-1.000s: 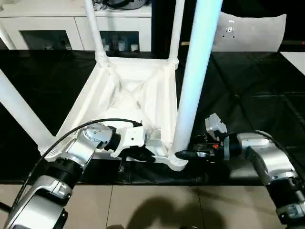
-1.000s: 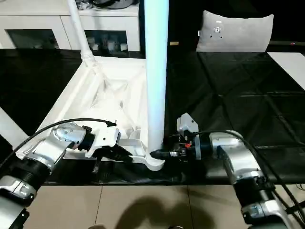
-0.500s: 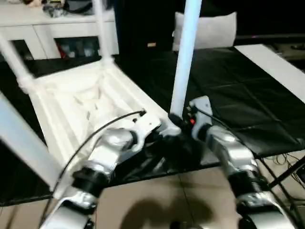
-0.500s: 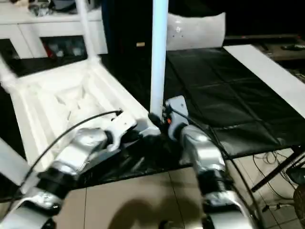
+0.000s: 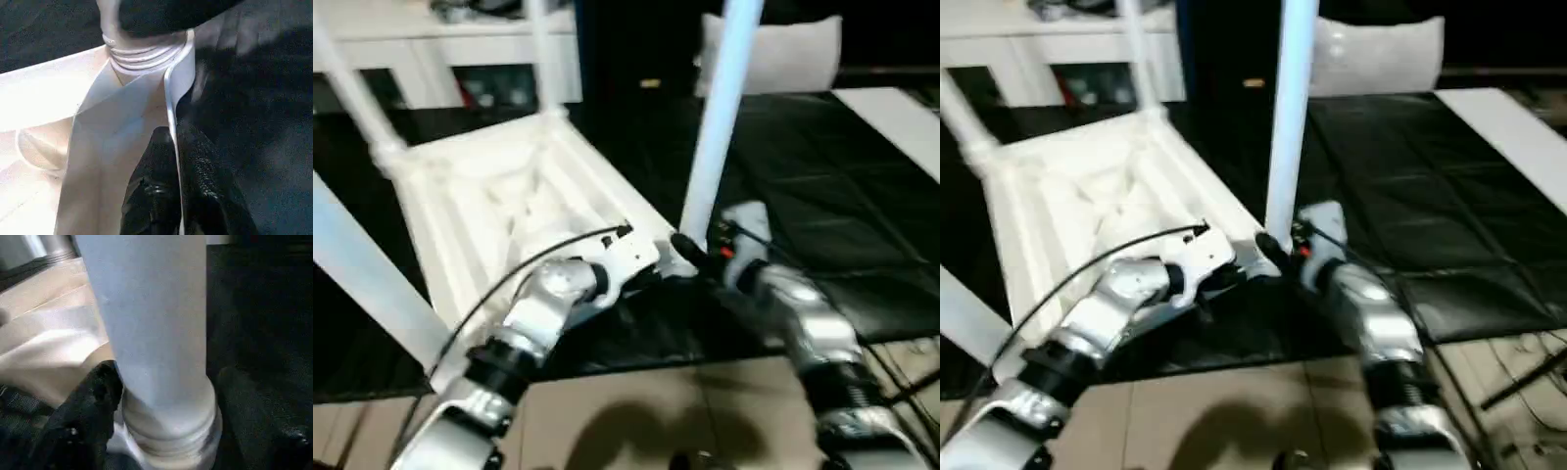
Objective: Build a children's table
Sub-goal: Rotate leg to tighten
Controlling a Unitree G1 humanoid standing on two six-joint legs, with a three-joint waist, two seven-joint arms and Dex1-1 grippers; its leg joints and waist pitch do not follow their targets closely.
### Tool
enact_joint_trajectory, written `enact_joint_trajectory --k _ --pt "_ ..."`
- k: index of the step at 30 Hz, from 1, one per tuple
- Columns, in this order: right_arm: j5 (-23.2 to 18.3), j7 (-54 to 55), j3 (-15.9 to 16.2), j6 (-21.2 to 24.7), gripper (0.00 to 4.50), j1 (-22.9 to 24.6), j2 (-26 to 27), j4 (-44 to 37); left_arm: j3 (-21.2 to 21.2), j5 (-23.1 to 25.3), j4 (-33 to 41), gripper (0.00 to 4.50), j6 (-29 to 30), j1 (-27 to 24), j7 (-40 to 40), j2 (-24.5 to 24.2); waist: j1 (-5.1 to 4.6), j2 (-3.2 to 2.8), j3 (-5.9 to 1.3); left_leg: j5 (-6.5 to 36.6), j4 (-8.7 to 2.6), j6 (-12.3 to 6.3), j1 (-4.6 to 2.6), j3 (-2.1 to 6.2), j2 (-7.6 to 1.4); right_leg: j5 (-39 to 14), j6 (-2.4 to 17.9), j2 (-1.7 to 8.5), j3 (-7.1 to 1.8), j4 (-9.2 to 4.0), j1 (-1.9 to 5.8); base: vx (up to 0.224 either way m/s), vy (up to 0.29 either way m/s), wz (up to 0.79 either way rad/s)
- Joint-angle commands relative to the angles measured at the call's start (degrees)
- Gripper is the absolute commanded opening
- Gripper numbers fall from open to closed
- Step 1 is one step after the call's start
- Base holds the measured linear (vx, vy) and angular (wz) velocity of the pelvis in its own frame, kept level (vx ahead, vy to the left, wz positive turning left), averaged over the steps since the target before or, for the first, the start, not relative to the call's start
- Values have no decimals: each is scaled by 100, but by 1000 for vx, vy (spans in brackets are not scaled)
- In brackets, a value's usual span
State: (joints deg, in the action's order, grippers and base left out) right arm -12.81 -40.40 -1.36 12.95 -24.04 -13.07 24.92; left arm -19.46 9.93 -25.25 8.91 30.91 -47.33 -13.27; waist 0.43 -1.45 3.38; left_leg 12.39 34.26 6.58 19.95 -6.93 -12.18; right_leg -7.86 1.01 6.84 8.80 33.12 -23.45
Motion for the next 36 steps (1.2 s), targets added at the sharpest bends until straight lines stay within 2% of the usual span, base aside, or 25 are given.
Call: enact_joint_trajectory --k 1,2,4,6,9,12,14,16,18,23,26,27,29,33,34,36 --pt "-63 -406 86 -142 388 44 -202 -229 -218 88 -190 0 -251 -143 -347 -211 30 32 -429 1002 -419 -515 160 -118 -25 -2218 784 155 -276 -421 383 0 0 0" --pt "-67 -592 131 -180 388 83 -328 -280 -251 55 -178 0 -279 -158 -497 -299 38 29 -440 914 -413 -527 165 -115 -34 -2032 834 154 -282 -400 391 0 0 0" --pt "-88 -933 206 -223 415 145 -543 -376 -324 43 -217 0 -493 -163 -760 -467 44 37 -443 701 -398 -613 151 -134 -44 -1423 1088 139 -315 -320 402 0 0 0" --pt "-51 -1242 299 -347 424 187 -772 -463 -398 -24 -300 0 -815 -156 -1131 -633 73 30 -465 504 -374 -719 131 -151 -36 -1114 1242 145 -327 -280 419 0 0 0" --pt "136 -1641 456 -640 424 161 -1064 -415 -526 -87 -411 0 -1284 -119 -1670 -866 103 34 -458 482 -369 -758 117 -171 -32 -1043 1313 148 -337 -268 417 0 0 0" --pt "1 -2152 538 -619 424 159 -1199 -479 -613 -69 -581 0 -1584 -55 -1884 -957 162 44 -447 671 -382 -715 84 -195 -45 -1321 1271 160 -349 -295 416 0 0 0" --pt "-66 -2561 671 -628 390 168 -1327 -579 -698 -127 -616 0 -1755 -42 -2182 -1028 198 53 -441 744 -392 -685 75 -196 -58 -1423 1245 159 -351 -300 417 0 0 0" --pt "-137 -2994 814 -585 390 116 -1444 -590 -804 -222 -590 0 -1921 -21 -2549 -1094 228 45 -441 758 -399 -658 74 -196 -68 -1410 1244 158 -352 -288 416 0 0 0" --pt "-205 -3210 872 -523 359 87 -1482 -601 -837 -263 -577 0 -2023 -7 -2702 -1106 256 45 -450 696 -395 -638 65 -208 -85 -1279 1288 151 -361 -267 409 0 0 0" --pt "-290 -3483 986 -485 314 36 -1511 -598 -855 -386 -599 0 -2202 23 -2982 -1097 349 35 -470 631 -391 -605 44 -234 -97 -1064 1372 151 -369 -227 408 0 0 0" --pt "-278 -3616 1057 -470 294 -3 -1475 -552 -884 -451 -594 0 -2286 40 -3203 -1099 386 43 -471 697 -399 -552 41 -258 -99 -1180 1311 151 -375 -232 416 0 0 0" --pt "-264 -3637 1085 -481 269 -30 -1436 -493 -906 -464 -593 0 -2322 52 -3292 -1109 403 50 -468 761 -405 -506 34 -269 -95 -1290 1260 149 -384 -247 407 0 0 0" --pt "-277 -3664 1110 -466 260 -35 -1401 -471 -923 -469 -592 0 -2353 62 -3341 -1113 419 51 -467 803 -409 -472 27 -274 -95 -1353 1237 152 -390 -253 403 0 0 0" --pt "-326 -3742 1160 -394 227 -2 -1362 -514 -931 -484 -599 0 -2376 84 -3386 -1106 424 78 -459 855 -413 -399 26 -285 -80 -1597 1104 148 -403 -272 407 0 0 0" --pt "-331 -3739 1163 -381 214 12 -1354 -527 -930 -488 -596 0 -2369 84 -3397 -1110 429 57 -456 852 -419 -391 20 -282 -82 -1640 1094 146 -402 -272 405 0 0 0" --pt "-336 -3738 1164 -373 209 22 -1347 -533 -929 -492 -597 0 -2368 85 -3409 -1113 426 68 -459 838 -418 -380 13 -288 -81 -1687 1059 141 -407 -279 398 0 0 0"
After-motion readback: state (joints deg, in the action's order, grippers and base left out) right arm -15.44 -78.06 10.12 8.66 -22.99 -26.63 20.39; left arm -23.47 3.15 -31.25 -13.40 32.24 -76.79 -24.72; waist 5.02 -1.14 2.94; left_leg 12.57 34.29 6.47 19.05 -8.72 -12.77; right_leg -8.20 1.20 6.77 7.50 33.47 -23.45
